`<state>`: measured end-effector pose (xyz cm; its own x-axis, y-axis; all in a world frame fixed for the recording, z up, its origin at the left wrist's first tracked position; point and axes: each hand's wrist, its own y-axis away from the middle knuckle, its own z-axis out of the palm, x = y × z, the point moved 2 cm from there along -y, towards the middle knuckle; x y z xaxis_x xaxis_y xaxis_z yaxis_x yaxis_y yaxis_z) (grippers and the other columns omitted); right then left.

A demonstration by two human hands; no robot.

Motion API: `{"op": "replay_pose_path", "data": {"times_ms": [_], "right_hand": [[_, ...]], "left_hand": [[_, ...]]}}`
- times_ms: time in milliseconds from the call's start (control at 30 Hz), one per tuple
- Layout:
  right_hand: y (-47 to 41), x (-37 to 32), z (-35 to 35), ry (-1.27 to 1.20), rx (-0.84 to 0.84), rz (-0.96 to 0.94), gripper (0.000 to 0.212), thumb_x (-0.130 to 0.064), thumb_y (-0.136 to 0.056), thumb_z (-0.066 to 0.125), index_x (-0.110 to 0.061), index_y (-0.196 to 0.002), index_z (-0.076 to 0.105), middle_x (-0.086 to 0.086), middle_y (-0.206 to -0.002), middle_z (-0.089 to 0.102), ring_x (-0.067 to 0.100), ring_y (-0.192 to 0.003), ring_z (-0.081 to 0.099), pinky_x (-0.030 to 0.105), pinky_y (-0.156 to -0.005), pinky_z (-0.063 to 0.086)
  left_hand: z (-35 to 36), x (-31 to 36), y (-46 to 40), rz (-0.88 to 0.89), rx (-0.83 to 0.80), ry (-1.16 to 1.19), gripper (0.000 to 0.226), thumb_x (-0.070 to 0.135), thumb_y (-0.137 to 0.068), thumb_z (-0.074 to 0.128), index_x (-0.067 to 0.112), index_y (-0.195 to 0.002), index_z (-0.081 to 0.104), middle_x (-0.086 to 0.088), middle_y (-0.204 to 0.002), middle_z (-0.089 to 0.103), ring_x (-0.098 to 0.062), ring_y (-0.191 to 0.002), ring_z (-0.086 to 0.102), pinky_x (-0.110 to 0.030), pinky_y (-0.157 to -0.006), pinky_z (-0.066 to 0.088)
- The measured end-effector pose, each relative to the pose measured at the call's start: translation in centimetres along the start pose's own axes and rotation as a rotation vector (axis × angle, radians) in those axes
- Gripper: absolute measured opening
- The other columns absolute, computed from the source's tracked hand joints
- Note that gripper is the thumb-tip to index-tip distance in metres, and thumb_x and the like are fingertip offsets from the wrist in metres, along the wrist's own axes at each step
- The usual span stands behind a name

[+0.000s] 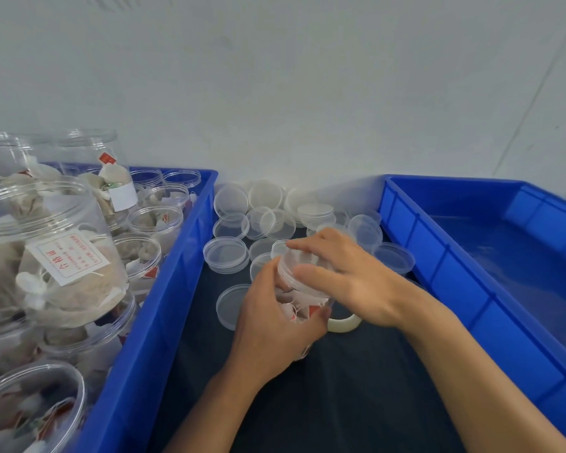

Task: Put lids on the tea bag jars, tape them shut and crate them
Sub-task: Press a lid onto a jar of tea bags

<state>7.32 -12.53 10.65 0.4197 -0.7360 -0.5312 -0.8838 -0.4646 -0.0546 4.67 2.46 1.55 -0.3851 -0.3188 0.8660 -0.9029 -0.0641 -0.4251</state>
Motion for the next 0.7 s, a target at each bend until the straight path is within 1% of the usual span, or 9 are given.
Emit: {"op": "replay_pose_path", "data": {"times_ms": [67,100,233,300,400,467,533,633,700], "right_hand": [[-0.1,0.0,-0.5,0.016,0.045,-0.022,0.055,-0.065,-0.093,0.059,-0.036,-0.139,0.059,-0.021,-0.116,0.052,0.005,-0.119,0.049,0.036,-0.105,0.044],[-0.3,0.0,-0.4,0.072,0.090,0.004,0.055,-0.070,-0.091,0.058,-0.033,-0.131,0.062,-0.019,-0.114,0.054,0.006,-0.113,0.052,0.036,-0.101,0.047],[-0.4,-0.9,1.0,0.303,0.219,0.122,0.071,-0.089,-0.083,0.027,-0.023,-0.092,0.052,-0.008,-0.093,0.053,0.018,-0.087,0.056,0.037,-0.072,0.045],[-0.2,-1.1,0.9,0.362,0.243,0.061,0.080,-0.094,-0.084,0.019,-0.022,-0.094,0.053,-0.007,-0.094,0.056,0.017,-0.086,0.058,0.038,-0.071,0.044],[-0.1,-1.3,0.2,0.261,0.095,-0.077,0.077,-0.091,-0.087,0.028,-0.030,-0.125,0.056,-0.012,-0.111,0.058,0.013,-0.100,0.059,0.041,-0.087,0.051],[-0.1,-1.4,-0.2,0.290,0.087,-0.129,0.070,-0.087,-0.085,0.030,-0.029,-0.117,0.054,-0.011,-0.103,0.056,0.015,-0.093,0.059,0.042,-0.084,0.052],[-0.2,-1.6,0.1,0.381,0.142,-0.137,0.063,-0.082,-0.085,0.029,-0.025,-0.101,0.051,-0.007,-0.093,0.056,0.018,-0.084,0.058,0.043,-0.076,0.052],[-0.1,-1.7,0.8,0.417,0.241,-0.132,0.052,-0.078,-0.087,0.031,-0.027,-0.080,0.036,-0.006,-0.078,0.051,0.019,-0.071,0.053,0.036,-0.060,0.039],[0.0,-1.7,1.2,0.444,0.279,-0.106,0.055,-0.080,-0.086,0.029,-0.026,-0.077,0.031,-0.005,-0.075,0.049,0.019,-0.067,0.050,0.034,-0.056,0.032]], "left_hand": [[0.0,0.1,0.0,0.011,0.022,-0.004,0.066,0.047,-0.069,0.085,0.046,-0.128,0.055,0.019,-0.120,0.068,-0.005,-0.109,0.069,-0.021,-0.083,0.057],[0.1,0.1,0.0,0.023,0.045,-0.028,0.067,0.047,-0.068,0.085,0.044,-0.127,0.055,0.018,-0.118,0.068,-0.006,-0.106,0.068,-0.021,-0.081,0.057],[0.6,0.3,0.3,0.039,0.100,-0.095,0.061,0.051,-0.061,0.082,0.031,-0.112,0.056,0.012,-0.102,0.065,-0.010,-0.094,0.066,-0.029,-0.073,0.056],[0.5,0.4,0.3,0.036,0.067,-0.042,0.057,0.050,-0.065,0.082,0.032,-0.113,0.057,0.013,-0.104,0.067,-0.010,-0.097,0.069,-0.030,-0.077,0.058],[-0.3,0.8,0.2,0.073,0.081,0.043,0.057,0.030,-0.073,0.087,0.035,-0.122,0.059,0.019,-0.112,0.070,-0.004,-0.105,0.070,-0.015,-0.079,0.056],[-0.4,0.8,0.1,0.097,0.083,0.052,0.063,0.022,-0.071,0.089,0.031,-0.126,0.060,0.017,-0.112,0.071,-0.003,-0.106,0.071,-0.012,-0.079,0.054],[-0.1,0.9,0.2,0.112,0.089,0.011,0.066,0.027,-0.066,0.089,0.032,-0.124,0.060,0.015,-0.109,0.071,-0.003,-0.102,0.071,-0.012,-0.077,0.053],[0.5,0.9,0.4,0.098,0.113,-0.025,0.068,0.043,-0.054,0.086,0.046,-0.115,0.056,0.014,-0.107,0.069,-0.002,-0.099,0.069,-0.011,-0.074,0.051],[0.7,1.0,0.4,0.125,0.148,-0.062,0.073,0.050,-0.050,0.088,0.057,-0.112,0.050,0.016,-0.108,0.067,-0.001,-0.101,0.067,-0.009,-0.077,0.049]]}}
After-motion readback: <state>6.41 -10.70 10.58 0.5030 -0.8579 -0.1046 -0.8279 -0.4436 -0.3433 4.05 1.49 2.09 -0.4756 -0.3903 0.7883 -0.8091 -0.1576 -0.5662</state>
